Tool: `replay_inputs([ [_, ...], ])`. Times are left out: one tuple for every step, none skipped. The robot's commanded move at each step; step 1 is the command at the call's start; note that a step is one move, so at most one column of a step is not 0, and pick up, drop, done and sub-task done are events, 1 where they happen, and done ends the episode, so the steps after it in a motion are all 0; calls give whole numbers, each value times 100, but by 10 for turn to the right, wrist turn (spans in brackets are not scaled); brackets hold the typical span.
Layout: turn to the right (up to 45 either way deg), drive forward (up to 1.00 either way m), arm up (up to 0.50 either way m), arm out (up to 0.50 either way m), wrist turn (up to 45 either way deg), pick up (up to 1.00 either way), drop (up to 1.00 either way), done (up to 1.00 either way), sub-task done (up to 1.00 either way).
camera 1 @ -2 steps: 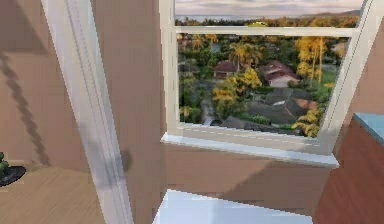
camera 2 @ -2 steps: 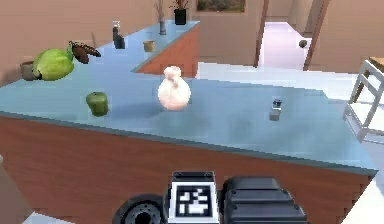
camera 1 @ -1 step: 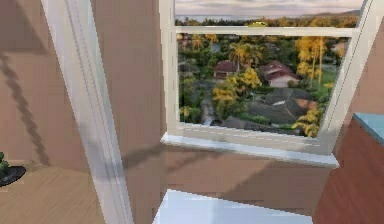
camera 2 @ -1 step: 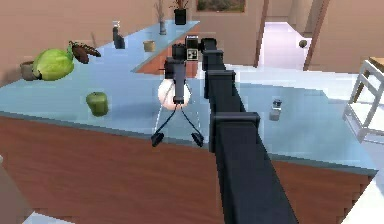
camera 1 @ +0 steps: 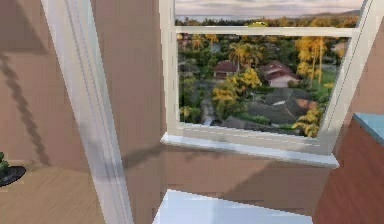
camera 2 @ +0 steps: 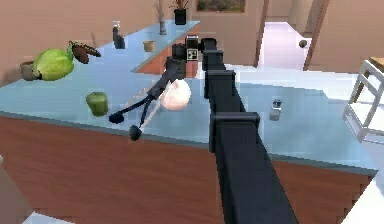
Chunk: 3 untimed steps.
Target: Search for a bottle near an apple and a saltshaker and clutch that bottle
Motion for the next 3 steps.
replay_inputs([
  [0,0,0,0,450,0,0,0,0],
  [0,0,0,0,450,0,0,0,0],
  [0,0,0,0,330,0,0,0,0],
])
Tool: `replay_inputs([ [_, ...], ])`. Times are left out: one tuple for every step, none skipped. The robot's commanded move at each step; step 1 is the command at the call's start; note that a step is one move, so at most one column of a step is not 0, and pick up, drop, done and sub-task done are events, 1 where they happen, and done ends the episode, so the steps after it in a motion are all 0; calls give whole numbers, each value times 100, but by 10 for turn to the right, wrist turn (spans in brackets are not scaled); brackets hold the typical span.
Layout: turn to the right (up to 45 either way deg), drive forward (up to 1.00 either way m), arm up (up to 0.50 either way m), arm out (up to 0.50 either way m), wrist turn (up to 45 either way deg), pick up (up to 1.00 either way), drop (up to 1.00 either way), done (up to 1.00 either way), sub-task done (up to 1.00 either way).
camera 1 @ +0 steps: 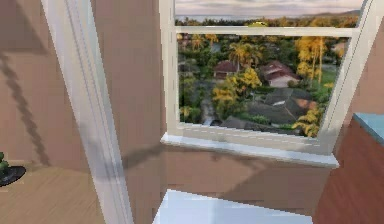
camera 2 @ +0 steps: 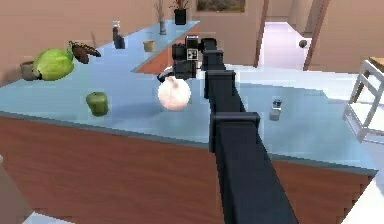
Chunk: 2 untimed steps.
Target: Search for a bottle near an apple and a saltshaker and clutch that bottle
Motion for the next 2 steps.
replay_inputs([
  [0,0,0,0,0,100,0,0,0],
  [0,0,0,0,0,0,0,100,0],
])
